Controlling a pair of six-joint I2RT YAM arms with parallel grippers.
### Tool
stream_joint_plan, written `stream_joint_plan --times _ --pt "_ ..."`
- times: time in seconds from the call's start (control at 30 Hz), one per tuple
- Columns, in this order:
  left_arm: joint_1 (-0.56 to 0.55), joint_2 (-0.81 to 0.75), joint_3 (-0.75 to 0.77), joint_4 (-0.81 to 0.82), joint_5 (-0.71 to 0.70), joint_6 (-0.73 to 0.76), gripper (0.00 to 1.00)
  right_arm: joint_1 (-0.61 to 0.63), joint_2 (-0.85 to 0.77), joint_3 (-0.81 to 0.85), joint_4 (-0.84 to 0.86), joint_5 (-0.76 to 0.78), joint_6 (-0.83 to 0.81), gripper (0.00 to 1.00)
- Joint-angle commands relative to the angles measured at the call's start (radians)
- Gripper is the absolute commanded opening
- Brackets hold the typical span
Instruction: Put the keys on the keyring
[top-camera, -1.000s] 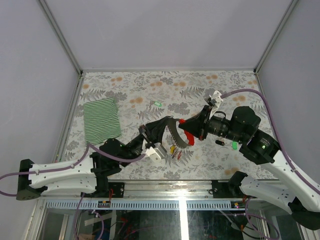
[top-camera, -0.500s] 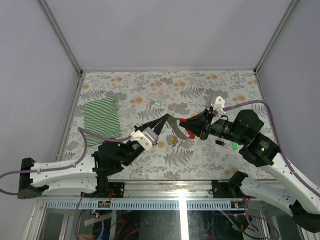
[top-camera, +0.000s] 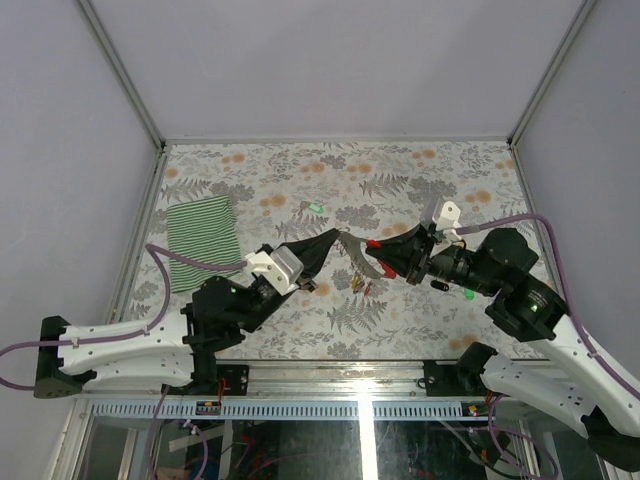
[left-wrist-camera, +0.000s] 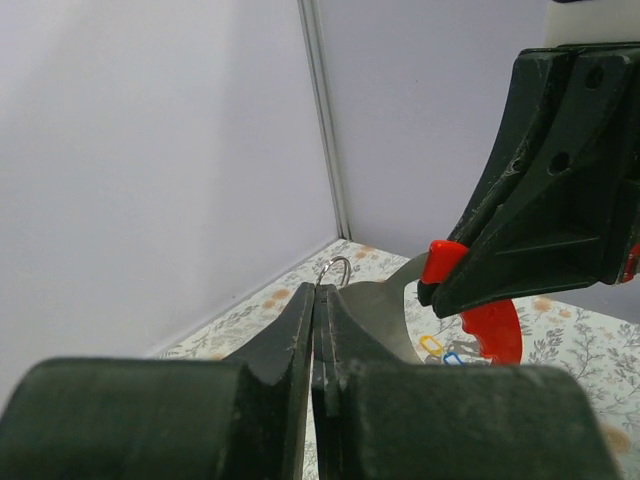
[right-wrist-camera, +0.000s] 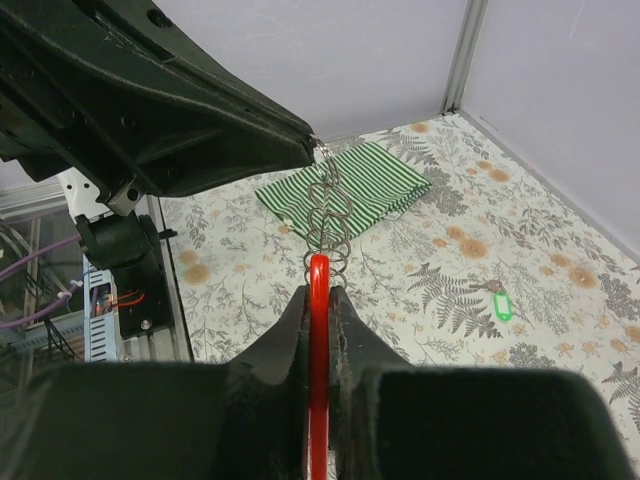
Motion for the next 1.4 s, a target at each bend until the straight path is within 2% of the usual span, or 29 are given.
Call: stream_joint_plan --times 0.0,0.27,0.37,0.53,0.67,0.93,1.13,1.37 --pt "0.003 -0.039 -0.010 0.049 0.000 -0.018 0.00 0.004 -0.037 0.060 0.053 0.011 -0.014 0.00" --pt "0.002 -0.048 -0.025 0.034 0.031 -0.012 0.00 0.004 -0.039 0.078 0.053 0.016 -0.002 0.00" --pt "0.002 -0.049 -0.026 0.027 0.035 -0.012 0.05 0.004 -0.041 0.082 0.050 0.014 -0.001 0.00" --pt "0.002 -0.040 -0.028 0.025 0.037 -0.016 0.21 0.004 -0.041 0.085 0.054 0.002 0.009 0.00" --pt "0.001 -0.030 -0.026 0.028 0.030 -0.014 0.26 0.004 -0.038 0.083 0.061 -0.010 0.017 0.00" --pt "0.003 -0.031 -0.017 0.012 0.047 -0.035 0.31 0.004 -0.050 0.073 0.052 -0.015 0.001 0.00" --pt "0.003 -0.125 -0.008 -0.082 0.178 -0.193 0.37 0.004 -0.095 0.063 0.016 -0.053 -0.109 0.00" --pt "0.002 -0.242 0.019 -0.284 0.284 -0.371 0.39 0.004 -0.150 0.038 -0.037 -0.098 -0.358 0.00"
